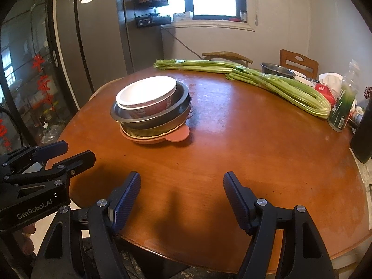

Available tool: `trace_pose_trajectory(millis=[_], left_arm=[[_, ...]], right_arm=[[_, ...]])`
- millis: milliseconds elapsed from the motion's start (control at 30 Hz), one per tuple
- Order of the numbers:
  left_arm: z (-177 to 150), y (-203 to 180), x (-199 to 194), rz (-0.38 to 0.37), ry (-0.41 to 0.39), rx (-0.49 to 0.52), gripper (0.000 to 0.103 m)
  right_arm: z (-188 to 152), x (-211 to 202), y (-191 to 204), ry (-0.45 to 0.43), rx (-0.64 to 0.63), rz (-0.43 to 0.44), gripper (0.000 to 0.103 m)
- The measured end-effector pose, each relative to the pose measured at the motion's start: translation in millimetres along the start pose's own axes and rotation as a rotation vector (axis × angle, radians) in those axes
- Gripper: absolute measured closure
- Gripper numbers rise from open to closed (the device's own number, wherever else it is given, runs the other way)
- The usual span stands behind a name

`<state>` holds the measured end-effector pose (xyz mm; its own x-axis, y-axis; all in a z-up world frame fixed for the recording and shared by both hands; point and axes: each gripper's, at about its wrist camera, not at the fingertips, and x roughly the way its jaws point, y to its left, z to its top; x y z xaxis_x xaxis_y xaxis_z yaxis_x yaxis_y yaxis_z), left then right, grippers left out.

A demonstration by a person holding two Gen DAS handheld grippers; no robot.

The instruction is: Organize plates and bowls

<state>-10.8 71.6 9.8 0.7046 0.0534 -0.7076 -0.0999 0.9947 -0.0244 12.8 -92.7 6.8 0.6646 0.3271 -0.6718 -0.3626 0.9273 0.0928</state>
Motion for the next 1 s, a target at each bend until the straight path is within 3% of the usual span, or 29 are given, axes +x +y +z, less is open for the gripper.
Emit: trace_pose_trajectory(millis=[1000], left_arm=[[9,5,12,0.035,0.012,-0.005,0.04]], right_arm=[[2,2,-20,-0.011,0.053,-0.034,0.024]])
